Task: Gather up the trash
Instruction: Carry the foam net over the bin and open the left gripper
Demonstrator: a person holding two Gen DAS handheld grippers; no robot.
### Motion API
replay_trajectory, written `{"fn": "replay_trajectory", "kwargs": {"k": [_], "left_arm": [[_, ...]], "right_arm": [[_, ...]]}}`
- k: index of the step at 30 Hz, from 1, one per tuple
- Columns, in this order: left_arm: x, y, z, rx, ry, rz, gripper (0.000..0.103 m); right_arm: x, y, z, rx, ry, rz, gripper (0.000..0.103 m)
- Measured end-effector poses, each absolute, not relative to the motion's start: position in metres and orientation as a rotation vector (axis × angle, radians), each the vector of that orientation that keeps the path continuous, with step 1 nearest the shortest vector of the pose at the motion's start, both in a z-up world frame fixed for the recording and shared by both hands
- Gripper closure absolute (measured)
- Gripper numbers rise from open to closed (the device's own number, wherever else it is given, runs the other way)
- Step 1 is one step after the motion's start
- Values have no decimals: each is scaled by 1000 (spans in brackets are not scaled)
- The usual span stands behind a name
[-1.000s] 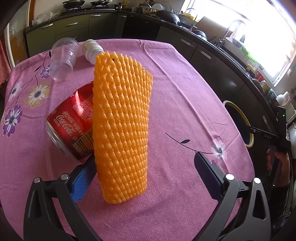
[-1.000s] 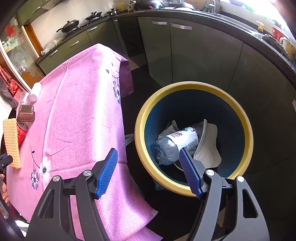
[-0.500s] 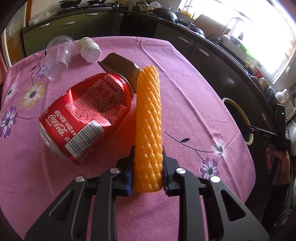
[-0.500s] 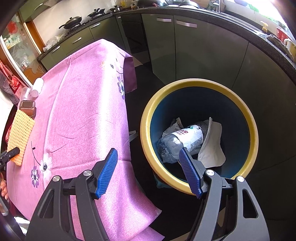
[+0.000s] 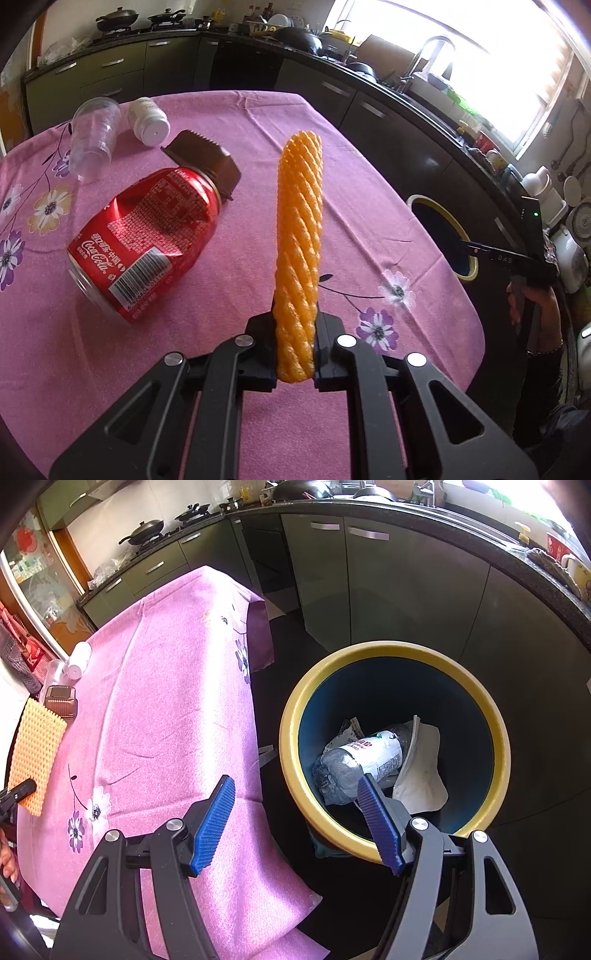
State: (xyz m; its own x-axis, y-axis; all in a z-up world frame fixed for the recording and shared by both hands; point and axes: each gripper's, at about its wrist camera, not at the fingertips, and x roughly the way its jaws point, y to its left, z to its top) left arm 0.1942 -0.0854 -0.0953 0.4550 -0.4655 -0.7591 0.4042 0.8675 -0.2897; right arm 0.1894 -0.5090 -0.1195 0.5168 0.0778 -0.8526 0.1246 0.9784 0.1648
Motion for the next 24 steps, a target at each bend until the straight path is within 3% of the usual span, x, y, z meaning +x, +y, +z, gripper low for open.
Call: {"fn": "replay_trajectory", "kwargs": {"k": [14,24], "left_arm": [[197,-269,-75,157,947,-904,91],[243,-444,-120,275,1082,-1029,90]], "right_arm": [[140,-575,-99,306,906,-180,34],[92,-635,-106,384,898,-278,34]]}}
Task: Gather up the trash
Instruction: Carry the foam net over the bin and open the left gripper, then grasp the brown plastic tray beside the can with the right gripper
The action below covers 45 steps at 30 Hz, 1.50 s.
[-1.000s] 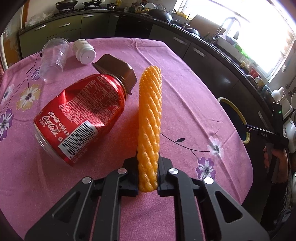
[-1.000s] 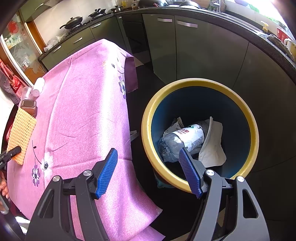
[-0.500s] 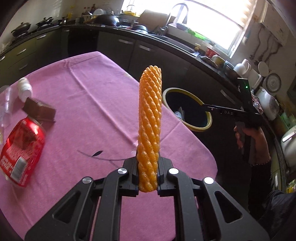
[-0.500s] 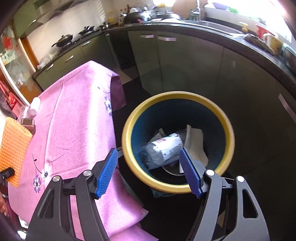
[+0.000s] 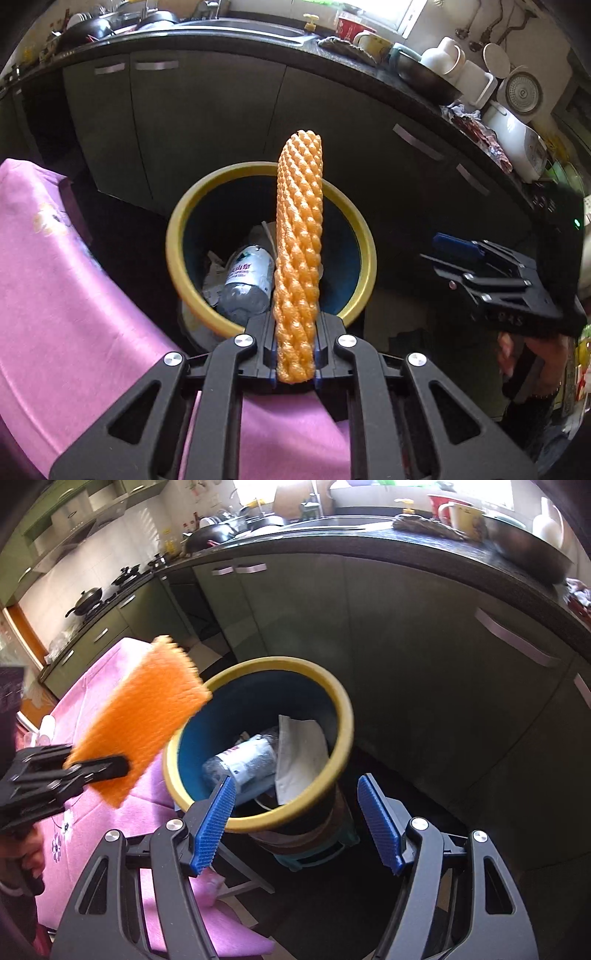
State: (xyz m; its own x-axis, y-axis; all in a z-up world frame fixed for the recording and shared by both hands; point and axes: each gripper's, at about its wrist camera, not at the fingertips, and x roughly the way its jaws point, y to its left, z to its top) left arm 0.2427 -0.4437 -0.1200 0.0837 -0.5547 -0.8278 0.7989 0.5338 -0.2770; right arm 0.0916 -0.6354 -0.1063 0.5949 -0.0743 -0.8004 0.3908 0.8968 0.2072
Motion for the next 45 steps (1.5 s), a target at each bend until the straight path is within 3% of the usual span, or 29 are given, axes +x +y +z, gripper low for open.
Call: {"fn": "replay_trajectory", "kwargs": {"k": [3,5,6,11,14,22,34,45], "left_arm": [[260,-469,-130,223,1124,-1025,87],[268,-476,-133,208,1129,-1007,74],[270,-477,-132,198,1130,-996,62],[265,-447,-121,156,1112,-983,45],[253,-414,-108,102,1085,-1002,42],[206,-281,-74,-59,885,-897,13],[153,-55,-56,-262,678,-400,8],[144,0,-62,-311,652,-364,8]], "right_arm": [[84,-646,-107,395,898,-293,34],[82,-650,-107,400,898,-297,34],[82,-652,-107,400,898,-297,34],[83,-647,-109,403,898,-279,32],[90,-640,-110,404,899,-249,32],[152,-569,-107,326,920,29,32],[233,-326,-91,-141,763,510,31],[271,-200,-127,-521,614,593,31]]}}
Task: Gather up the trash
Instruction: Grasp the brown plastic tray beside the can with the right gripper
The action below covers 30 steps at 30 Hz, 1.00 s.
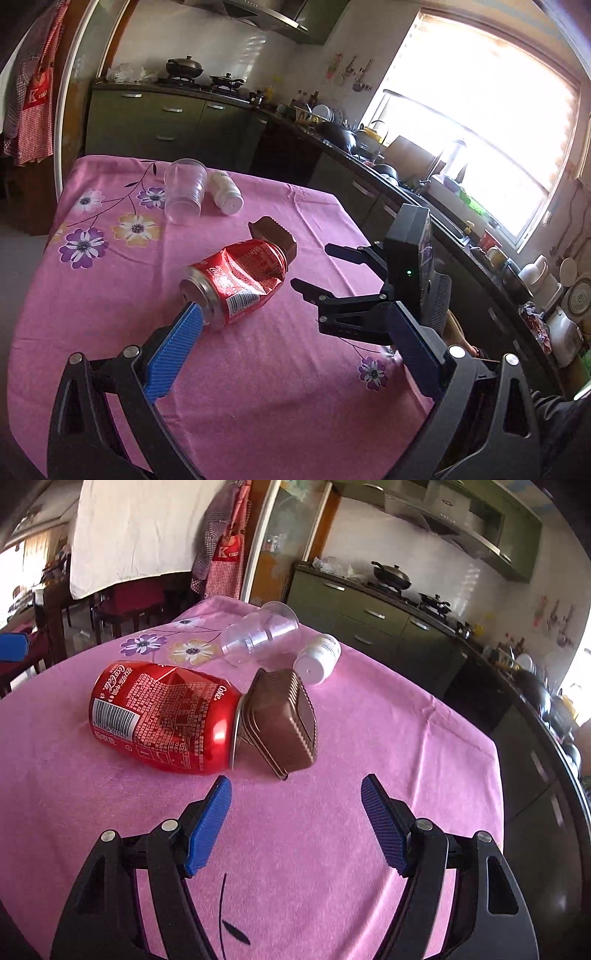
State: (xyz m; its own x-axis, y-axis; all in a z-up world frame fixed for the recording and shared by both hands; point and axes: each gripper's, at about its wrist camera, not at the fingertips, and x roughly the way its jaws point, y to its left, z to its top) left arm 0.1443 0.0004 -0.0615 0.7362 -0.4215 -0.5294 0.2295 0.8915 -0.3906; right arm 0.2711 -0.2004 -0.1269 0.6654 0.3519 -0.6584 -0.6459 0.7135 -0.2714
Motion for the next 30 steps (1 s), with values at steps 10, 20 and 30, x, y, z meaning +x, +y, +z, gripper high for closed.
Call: {"fn": "replay_trajectory", "kwargs": {"k": [10,20,30], "left_arm": [[151,5,-74,-346,676,-369,8],[153,0,-75,-335,692,-385,8],[156,2,-80,-346,715,-381,8]], "right_arm": [[293,-184,-138,-639,572,565,31],[297,-170,-144,-752,509,588,34],[318,-170,-150,-728,595,640,76]]}}
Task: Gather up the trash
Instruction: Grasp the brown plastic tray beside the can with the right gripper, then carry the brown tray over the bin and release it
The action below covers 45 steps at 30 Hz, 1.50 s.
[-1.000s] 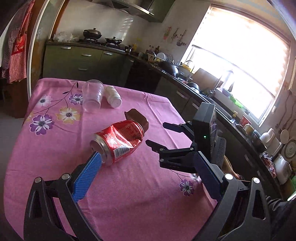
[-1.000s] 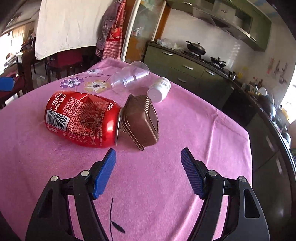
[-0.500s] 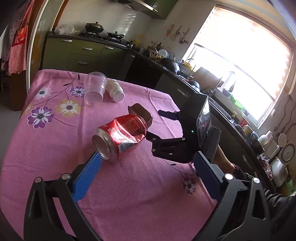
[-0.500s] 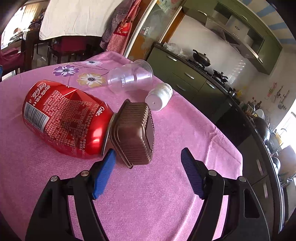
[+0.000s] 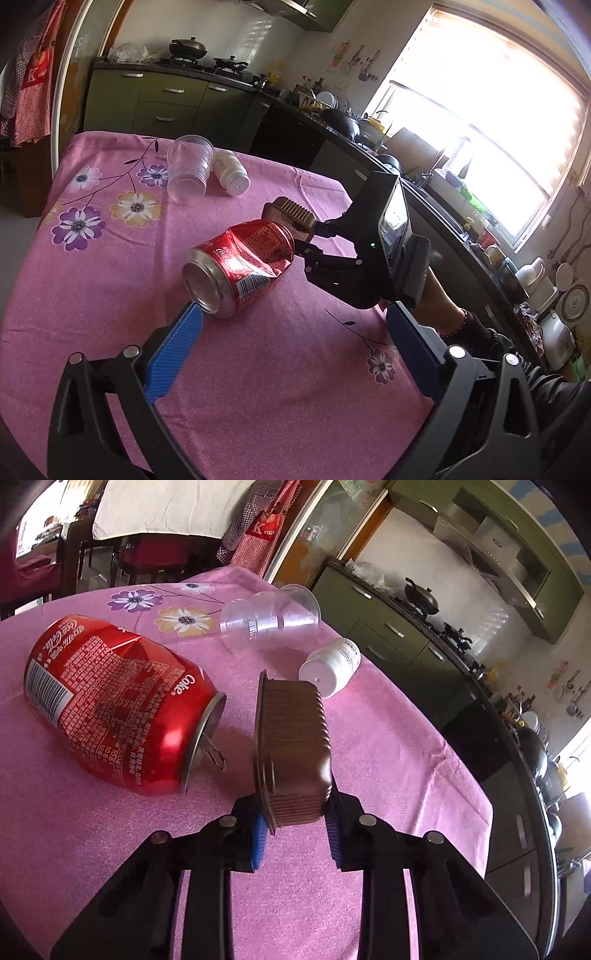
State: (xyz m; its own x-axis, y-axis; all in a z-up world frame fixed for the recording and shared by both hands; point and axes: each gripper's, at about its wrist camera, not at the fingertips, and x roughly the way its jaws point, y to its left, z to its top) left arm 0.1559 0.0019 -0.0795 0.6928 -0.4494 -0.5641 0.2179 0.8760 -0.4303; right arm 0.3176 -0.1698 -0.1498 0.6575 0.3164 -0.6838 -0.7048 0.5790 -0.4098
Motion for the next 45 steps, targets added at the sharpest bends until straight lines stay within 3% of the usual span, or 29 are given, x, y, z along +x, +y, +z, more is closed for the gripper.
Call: {"fn": "replay_trajectory", "kwargs": {"k": [9,20,30,32,33,34,45], "left_arm": [[157,-4,-80,-337,719,-401,8],[153,-29,-74,-277,714,-468,8],[158,-48,-73,-233,727,-500,8],[159,-51,-71,-227,729,-503,8],[159,-52,-71,-220,730,-503,8],[159,-54,-70,-213,730,-503,8],[178,-48,-71,-71,767,-503,7]], "right_arm": [[333,-226,-121,-353,791,687,76],[263,-373,-71,-116,776,437,76],[228,-559,-131,-32,974,-152,76],[227,-574,-145,-50,998,-219,62],[228,-578,-151,-65,1008,-257,48],[226,-581,-154,-83,1006,-306,46],[195,-540,-127,8,914,-172,39]]}}
